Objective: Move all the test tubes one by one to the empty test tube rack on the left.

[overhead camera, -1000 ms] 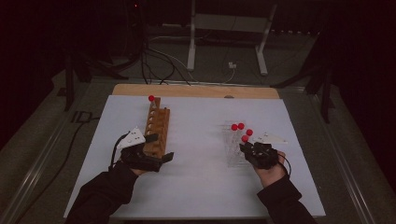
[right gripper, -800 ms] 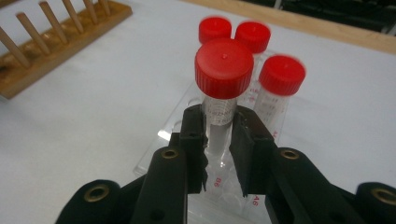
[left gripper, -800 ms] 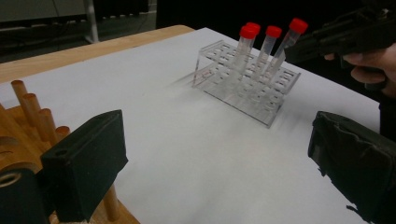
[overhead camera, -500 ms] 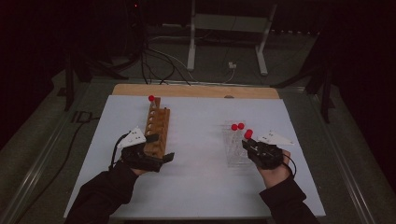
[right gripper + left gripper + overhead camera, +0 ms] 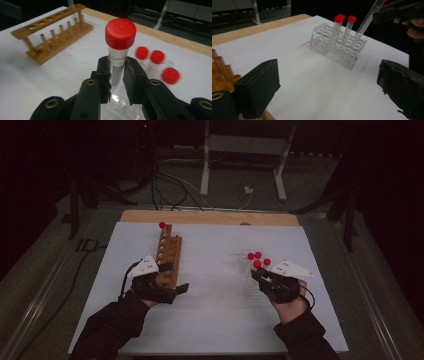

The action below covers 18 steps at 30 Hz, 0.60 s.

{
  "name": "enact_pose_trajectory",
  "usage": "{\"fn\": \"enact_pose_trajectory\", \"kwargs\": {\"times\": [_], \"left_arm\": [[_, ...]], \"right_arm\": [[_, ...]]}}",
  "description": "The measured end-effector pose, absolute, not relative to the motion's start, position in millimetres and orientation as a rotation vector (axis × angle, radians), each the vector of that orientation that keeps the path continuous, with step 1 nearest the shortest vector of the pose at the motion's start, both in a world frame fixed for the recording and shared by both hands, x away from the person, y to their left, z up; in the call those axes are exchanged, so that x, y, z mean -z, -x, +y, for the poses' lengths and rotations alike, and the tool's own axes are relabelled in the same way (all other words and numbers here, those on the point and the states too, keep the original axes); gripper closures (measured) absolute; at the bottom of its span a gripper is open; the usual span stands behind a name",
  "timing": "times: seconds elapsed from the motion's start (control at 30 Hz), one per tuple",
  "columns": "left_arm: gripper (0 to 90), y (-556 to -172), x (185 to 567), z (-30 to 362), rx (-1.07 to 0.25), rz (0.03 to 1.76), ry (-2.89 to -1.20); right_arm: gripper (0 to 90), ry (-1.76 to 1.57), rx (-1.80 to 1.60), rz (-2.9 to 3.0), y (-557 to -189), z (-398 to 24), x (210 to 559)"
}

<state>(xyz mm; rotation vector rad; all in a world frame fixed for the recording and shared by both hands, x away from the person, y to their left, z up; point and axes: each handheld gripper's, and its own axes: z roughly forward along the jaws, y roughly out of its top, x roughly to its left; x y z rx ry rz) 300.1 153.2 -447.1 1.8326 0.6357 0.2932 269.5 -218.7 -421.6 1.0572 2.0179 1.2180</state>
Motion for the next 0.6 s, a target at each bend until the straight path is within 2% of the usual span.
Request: {"fn": "enact_pose_trajectory", "kwargs": {"times": [0.6], "left_arm": [[5.2,-296,437,128,-0.232,0.544,-1.855]], "right_arm": [[75.0,-0.974,-1.243,2.192,-263,-181,438]]}}
